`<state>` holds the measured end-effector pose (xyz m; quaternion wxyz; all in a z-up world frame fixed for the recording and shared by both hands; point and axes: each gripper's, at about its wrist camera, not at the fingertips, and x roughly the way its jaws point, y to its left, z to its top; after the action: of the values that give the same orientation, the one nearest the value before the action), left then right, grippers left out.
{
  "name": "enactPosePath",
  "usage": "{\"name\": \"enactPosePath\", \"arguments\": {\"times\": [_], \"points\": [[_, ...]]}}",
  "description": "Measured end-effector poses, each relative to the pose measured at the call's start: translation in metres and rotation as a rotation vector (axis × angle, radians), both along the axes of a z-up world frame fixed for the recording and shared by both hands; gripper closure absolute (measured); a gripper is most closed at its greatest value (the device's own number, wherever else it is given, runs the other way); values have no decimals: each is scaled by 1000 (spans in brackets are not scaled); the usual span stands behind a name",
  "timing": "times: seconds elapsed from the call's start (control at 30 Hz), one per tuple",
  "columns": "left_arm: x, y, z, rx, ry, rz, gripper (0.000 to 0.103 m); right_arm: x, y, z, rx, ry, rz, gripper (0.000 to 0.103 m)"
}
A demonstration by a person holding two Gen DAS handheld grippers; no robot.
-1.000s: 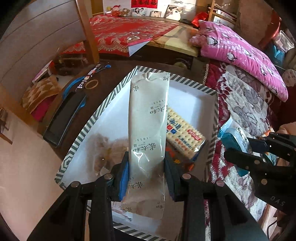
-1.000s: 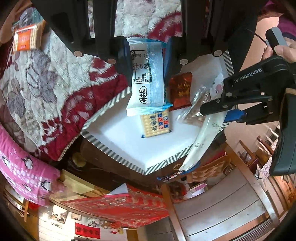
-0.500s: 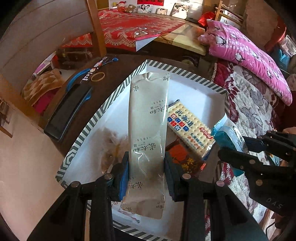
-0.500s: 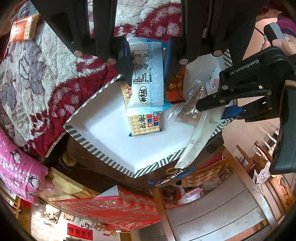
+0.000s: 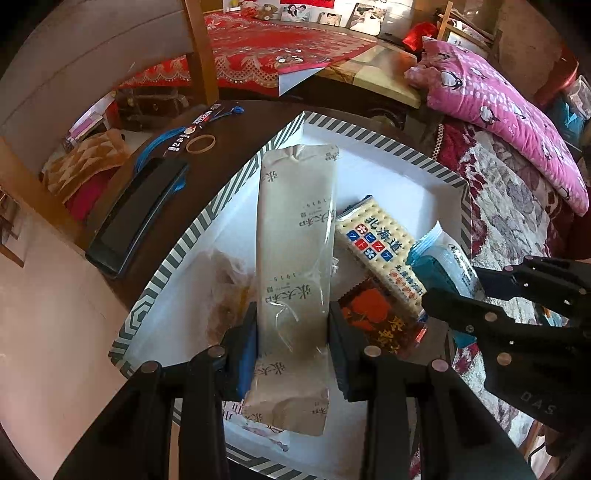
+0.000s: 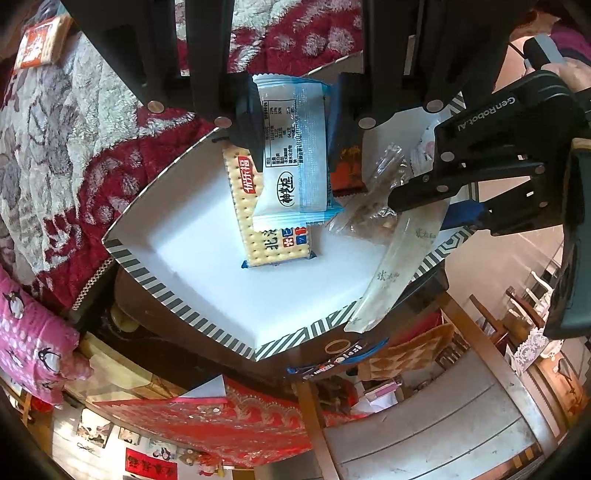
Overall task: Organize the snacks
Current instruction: 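Lower both snacks into the tray and open both tools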
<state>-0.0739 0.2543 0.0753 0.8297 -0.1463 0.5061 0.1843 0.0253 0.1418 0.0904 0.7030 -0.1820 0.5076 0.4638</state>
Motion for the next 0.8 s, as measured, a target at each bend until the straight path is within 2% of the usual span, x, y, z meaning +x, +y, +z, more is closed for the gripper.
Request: {"name": "enactPosePath", "arguments": {"times": [0.8], "points": [[4,8,-9,-4,19,16,66,13,27,-24,-24,35,-12,71]]}}
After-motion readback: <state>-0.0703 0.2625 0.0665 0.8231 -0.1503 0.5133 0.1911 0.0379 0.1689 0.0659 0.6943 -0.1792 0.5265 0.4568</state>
